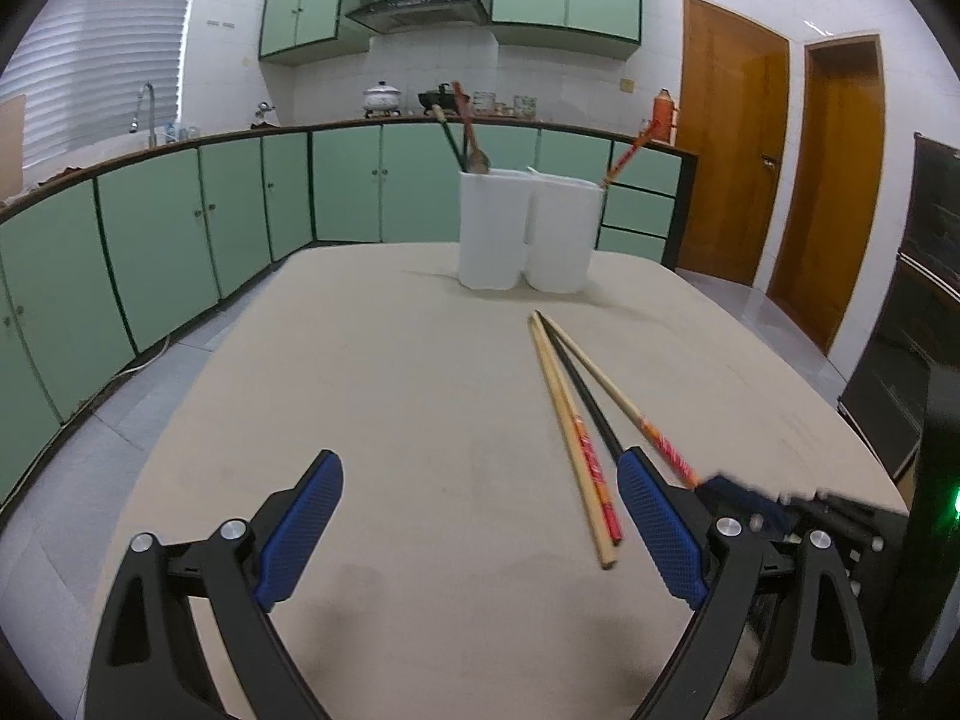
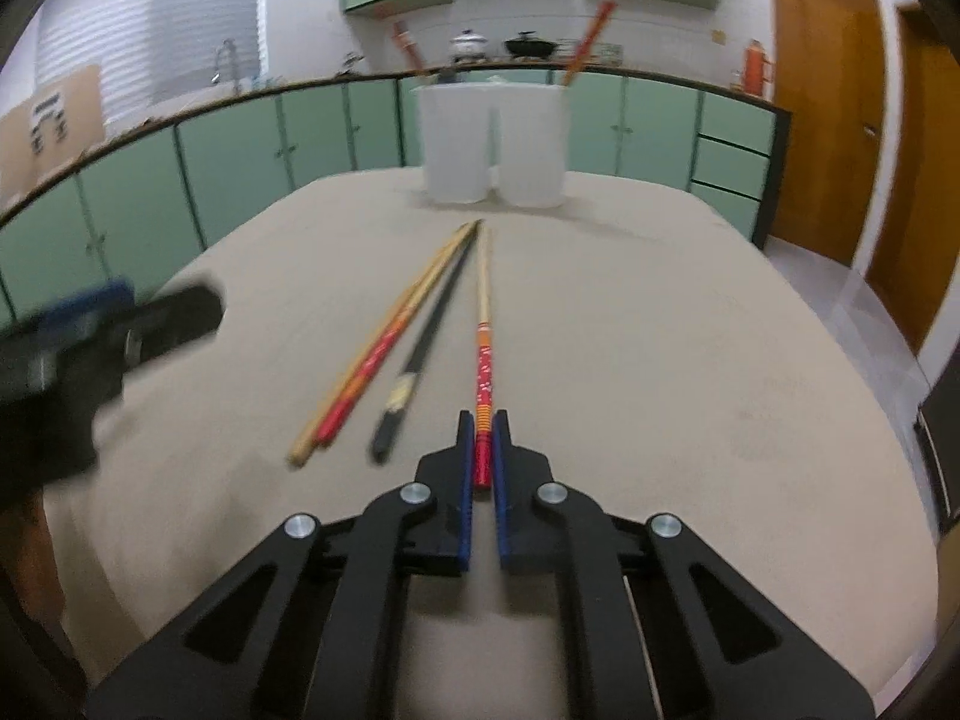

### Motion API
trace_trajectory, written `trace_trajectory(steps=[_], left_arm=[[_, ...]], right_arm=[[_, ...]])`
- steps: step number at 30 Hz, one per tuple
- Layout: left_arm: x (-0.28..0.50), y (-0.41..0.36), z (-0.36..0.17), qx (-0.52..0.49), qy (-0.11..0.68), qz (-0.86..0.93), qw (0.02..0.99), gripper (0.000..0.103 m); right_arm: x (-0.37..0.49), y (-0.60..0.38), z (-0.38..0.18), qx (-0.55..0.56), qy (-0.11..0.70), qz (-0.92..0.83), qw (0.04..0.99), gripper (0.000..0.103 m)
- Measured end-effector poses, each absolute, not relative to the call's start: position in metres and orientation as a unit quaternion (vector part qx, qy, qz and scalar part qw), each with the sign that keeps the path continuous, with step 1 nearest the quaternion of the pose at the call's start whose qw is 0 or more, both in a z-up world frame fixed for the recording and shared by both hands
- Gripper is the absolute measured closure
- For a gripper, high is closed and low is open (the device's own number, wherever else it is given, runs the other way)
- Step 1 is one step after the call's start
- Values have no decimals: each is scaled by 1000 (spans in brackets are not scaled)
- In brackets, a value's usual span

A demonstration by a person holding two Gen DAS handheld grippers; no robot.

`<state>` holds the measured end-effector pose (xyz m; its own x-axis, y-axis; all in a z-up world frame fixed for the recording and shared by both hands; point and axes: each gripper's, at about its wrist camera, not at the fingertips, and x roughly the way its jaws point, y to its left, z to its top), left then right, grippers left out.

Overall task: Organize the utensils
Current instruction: 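Close the left tool on a plain wooden chopstick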

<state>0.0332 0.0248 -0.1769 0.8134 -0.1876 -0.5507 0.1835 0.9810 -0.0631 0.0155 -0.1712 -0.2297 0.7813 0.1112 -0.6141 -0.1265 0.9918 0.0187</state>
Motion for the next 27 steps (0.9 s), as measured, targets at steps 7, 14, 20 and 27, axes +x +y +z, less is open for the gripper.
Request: trace_trajectory(steps=[7,14,20,27], left_arm=[[37,2,-193,9,322,-108,940,17],[43,2,-204,7,349,-101,932,24],[48,-1,-210,14,367,-100,925,32],[48,-1,-211,12,373,-100,923,33]], right_arm=[[17,-190,-226,10,316,42,948,98],[17,-196,-225,15,311,44,949,98],[18,-198,-227,18,316,43,948,98],[18,-198,-226,16,317,45,947,98]])
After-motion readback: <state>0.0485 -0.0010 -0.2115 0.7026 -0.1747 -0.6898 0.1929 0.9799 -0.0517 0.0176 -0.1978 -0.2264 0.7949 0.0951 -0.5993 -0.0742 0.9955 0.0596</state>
